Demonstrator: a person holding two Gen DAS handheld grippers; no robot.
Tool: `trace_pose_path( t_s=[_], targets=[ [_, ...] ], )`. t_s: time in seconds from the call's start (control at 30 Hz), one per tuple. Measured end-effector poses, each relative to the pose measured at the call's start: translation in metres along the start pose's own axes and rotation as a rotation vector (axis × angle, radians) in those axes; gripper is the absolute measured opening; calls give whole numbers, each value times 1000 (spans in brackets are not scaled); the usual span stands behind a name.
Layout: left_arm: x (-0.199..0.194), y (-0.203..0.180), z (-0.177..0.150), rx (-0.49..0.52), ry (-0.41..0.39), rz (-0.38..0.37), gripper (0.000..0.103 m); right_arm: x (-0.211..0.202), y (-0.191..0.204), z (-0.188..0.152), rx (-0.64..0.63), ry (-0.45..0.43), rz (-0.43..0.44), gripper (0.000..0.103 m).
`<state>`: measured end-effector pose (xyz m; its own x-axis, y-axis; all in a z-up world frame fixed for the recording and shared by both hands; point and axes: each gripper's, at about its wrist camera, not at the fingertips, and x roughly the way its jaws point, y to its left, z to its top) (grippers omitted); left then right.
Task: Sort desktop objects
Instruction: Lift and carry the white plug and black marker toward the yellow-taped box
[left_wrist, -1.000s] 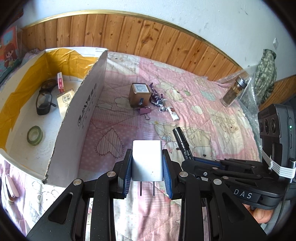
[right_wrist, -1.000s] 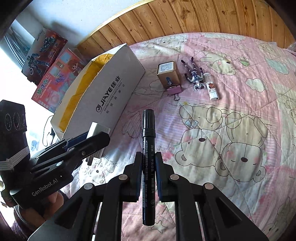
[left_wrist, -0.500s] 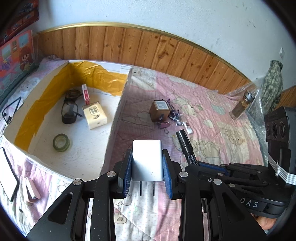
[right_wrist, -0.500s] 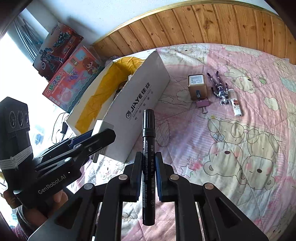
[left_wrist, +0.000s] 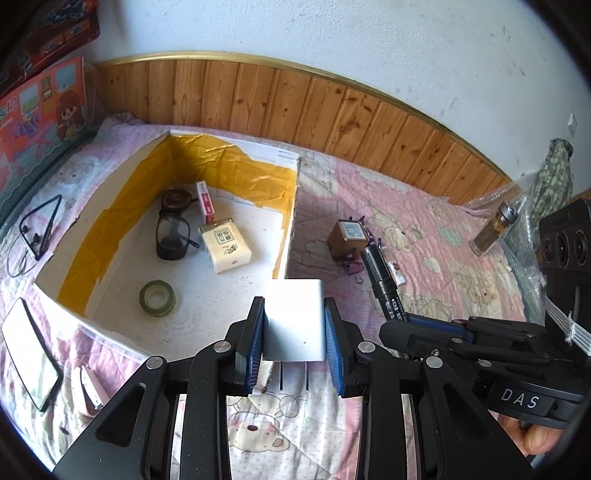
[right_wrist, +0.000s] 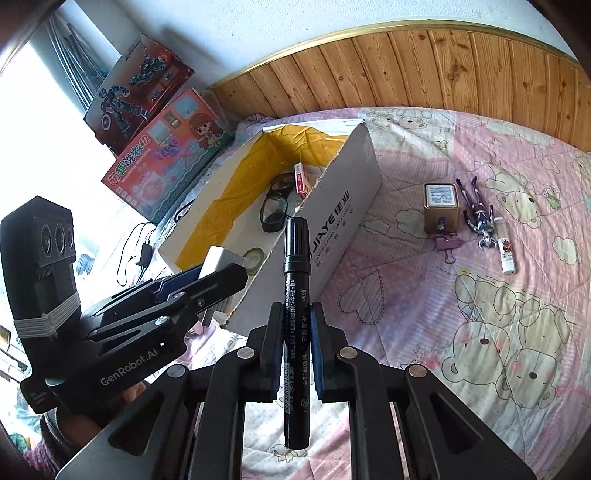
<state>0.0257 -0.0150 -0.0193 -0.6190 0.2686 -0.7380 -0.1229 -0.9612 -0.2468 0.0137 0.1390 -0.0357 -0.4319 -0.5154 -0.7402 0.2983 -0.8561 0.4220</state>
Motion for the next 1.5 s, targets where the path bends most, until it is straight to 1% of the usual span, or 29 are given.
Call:
trace_pose_path(
  t_s=[0.43,0.73,0.87,1.07,1.2,1.5],
  targets=[
    [1,42,19,-46,10,6,31,10,29,37,-54,-14,12,14],
    [7,66,42,-38,10,32,31,32,42,64,-88,-3,11,14],
    [16,76,45,-54,20,30,31,42,46,75,-102,2,8,14],
    [32,80,44,-64,57,15,31,54,46,97,-100,-6,9,14],
    [40,80,42,-70,81,-8,31,65,46,113,-96,-10,5,14],
    [57,77,39,-48,134,-4,31,93,40,146,-77,-12,-12,14]
  ],
)
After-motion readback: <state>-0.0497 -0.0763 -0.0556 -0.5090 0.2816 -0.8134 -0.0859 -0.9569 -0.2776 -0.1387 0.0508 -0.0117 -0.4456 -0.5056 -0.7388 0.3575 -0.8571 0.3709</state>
